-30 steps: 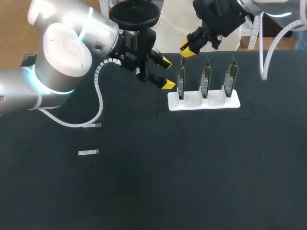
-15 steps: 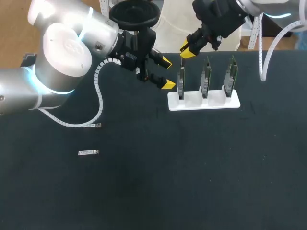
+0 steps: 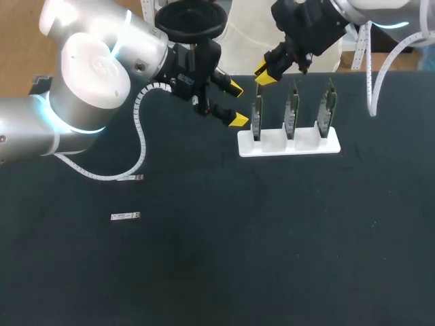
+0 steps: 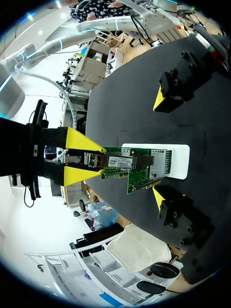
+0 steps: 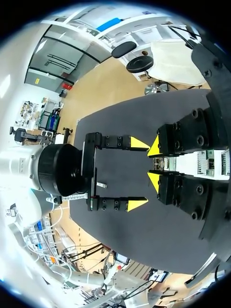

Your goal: Pick up the optical module with the left hand, and insert it into the network port with the right hand.

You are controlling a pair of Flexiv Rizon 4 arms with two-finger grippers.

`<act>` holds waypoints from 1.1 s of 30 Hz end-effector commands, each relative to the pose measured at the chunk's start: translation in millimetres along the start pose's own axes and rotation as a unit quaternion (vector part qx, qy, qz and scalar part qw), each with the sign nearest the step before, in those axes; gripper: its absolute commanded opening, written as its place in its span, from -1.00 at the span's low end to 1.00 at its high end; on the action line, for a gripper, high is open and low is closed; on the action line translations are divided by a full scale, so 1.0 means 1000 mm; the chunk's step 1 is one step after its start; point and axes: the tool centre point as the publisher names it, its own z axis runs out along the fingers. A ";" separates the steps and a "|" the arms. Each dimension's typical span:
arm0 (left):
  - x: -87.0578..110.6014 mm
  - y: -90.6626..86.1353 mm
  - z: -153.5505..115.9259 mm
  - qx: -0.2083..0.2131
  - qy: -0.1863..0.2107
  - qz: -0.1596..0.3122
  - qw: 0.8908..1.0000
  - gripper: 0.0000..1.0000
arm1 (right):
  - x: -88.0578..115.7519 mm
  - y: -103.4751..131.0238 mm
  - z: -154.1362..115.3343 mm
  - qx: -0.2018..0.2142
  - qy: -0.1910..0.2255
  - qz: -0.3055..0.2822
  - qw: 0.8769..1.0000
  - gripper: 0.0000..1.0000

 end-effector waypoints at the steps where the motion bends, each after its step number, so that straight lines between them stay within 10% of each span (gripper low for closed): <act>1: 0.000 0.000 0.000 -0.001 0.001 -0.001 1.000 1.00 | 0.001 0.001 -0.001 0.002 0.000 0.003 1.000 1.00; 20: 0.000 0.000 0.000 -0.001 0.001 -0.001 1.000 1.00 | -0.001 -0.002 -0.029 -0.046 -0.092 0.044 0.994 1.00; 23: 0.000 0.000 0.000 -0.001 0.001 -0.001 1.000 1.00 | -0.001 -0.001 -0.029 -0.041 -0.093 0.041 0.994 -1.00; 33: 0.000 0.000 0.000 -0.001 0.001 -0.001 1.000 1.00 | -0.005 -0.002 -0.018 -0.022 -0.084 0.036 0.996 -1.00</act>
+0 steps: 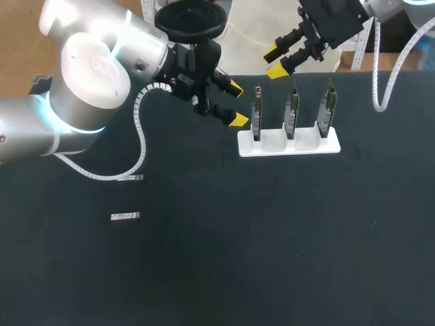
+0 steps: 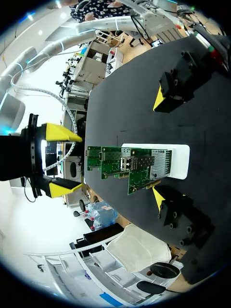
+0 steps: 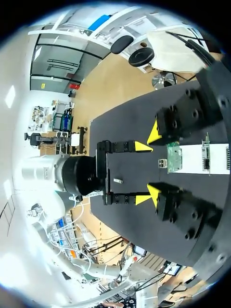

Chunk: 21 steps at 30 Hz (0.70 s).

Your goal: Pick up the optical module with the left hand, and insert it into the network port with the right hand.

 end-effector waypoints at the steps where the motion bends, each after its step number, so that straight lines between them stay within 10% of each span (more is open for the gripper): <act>1: 0.000 0.000 0.000 -0.001 0.001 -0.001 1.000 1.00 | -0.001 0.004 0.008 0.011 0.008 -0.005 1.000 -1.00; 21: 0.000 0.000 0.000 -0.001 0.001 -0.001 1.000 1.00 | 0.008 -0.001 0.026 0.005 0.034 -0.004 0.999 -1.00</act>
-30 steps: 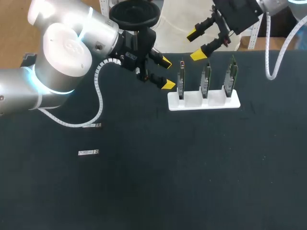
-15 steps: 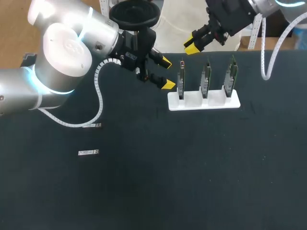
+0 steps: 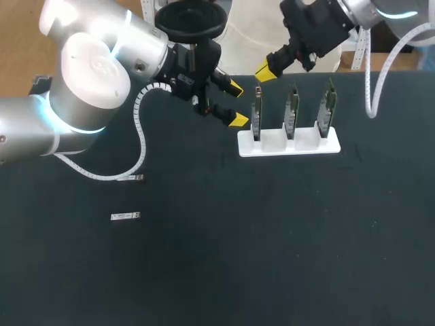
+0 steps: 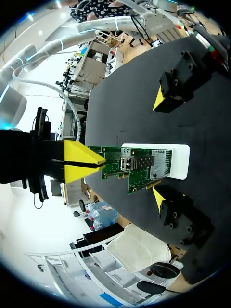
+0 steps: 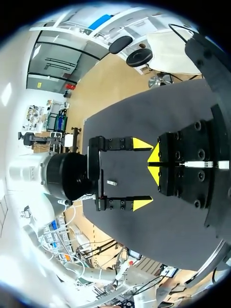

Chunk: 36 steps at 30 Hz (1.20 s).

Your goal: Pick up the optical module with the left hand, and insert it into the network port with the right hand.

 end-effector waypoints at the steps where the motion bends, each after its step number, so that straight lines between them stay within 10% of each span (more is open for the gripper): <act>1: 0.000 0.000 0.000 -0.001 0.001 -0.001 1.000 1.00 | 0.001 -0.002 0.002 -0.003 0.001 0.002 1.000 -1.00; 36: 0.000 0.000 0.000 -0.001 0.001 -0.001 1.000 1.00 | 0.016 -0.006 0.019 -0.015 0.022 0.014 1.000 -1.00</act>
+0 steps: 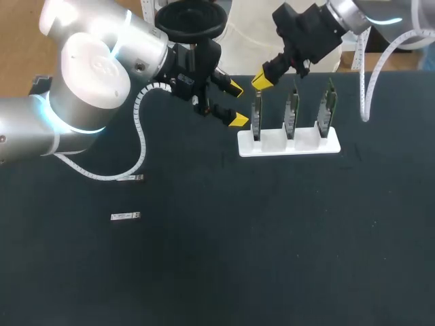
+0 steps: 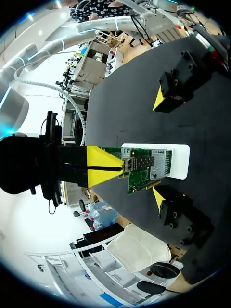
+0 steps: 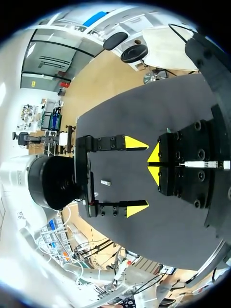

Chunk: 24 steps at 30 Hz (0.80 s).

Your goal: Pick up the optical module with the left hand, and insert it into the network port with the right hand.

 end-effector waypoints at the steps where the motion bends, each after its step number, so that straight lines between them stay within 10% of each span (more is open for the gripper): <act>1: 0.000 0.000 0.000 -0.001 0.001 -0.001 1.000 1.00 | 0.002 -0.002 0.002 -0.002 0.001 0.003 1.000 -1.00; 24: 0.000 0.000 0.000 -0.001 0.001 -0.001 1.000 1.00 | 0.014 0.003 0.012 -0.011 0.006 0.023 1.000 -1.00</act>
